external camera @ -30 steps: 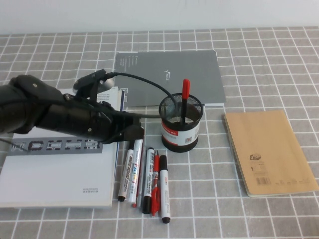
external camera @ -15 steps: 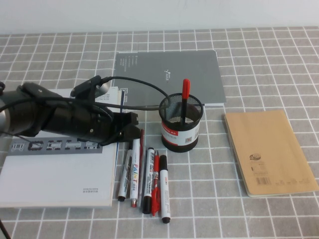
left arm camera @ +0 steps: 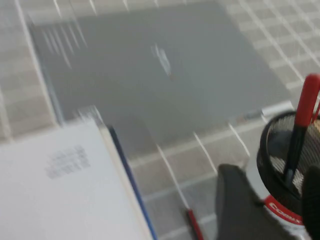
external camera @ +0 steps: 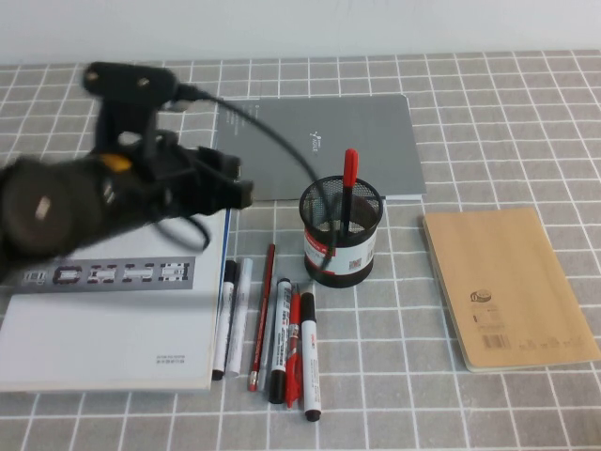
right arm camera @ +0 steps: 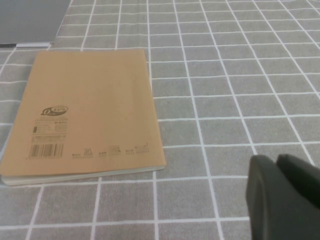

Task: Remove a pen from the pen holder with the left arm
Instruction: 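Take a marker out of the pen holder and lay it on the table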

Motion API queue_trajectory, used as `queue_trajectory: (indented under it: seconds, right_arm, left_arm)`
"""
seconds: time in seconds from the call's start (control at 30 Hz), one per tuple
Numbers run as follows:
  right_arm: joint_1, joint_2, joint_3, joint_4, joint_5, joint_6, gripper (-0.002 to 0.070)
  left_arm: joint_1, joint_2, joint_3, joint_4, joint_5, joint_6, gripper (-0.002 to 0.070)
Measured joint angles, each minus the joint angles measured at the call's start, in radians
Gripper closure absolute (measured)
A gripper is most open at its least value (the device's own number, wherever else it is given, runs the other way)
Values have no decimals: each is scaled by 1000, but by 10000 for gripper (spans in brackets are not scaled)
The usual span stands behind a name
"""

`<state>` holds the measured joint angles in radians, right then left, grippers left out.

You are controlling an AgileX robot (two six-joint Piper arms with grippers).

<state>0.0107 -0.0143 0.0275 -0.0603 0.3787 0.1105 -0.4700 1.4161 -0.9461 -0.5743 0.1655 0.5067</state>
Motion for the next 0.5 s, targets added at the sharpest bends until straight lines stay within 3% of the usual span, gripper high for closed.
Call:
queue_trajectory:
  seconds: [0.17, 0.33, 0.5]
  right_arm:
    - [0, 0, 0, 0, 0, 0, 689]
    - [0, 0, 0, 0, 0, 0, 689]
    - [0, 0, 0, 0, 0, 0, 689]
  left_arm:
    - [-37, -200, 222, 265, -231, -199, 631]
    - [-37, -377, 386, 543, -364, -457, 672]
    - [-37, -557, 455, 680, -293, -687, 676]
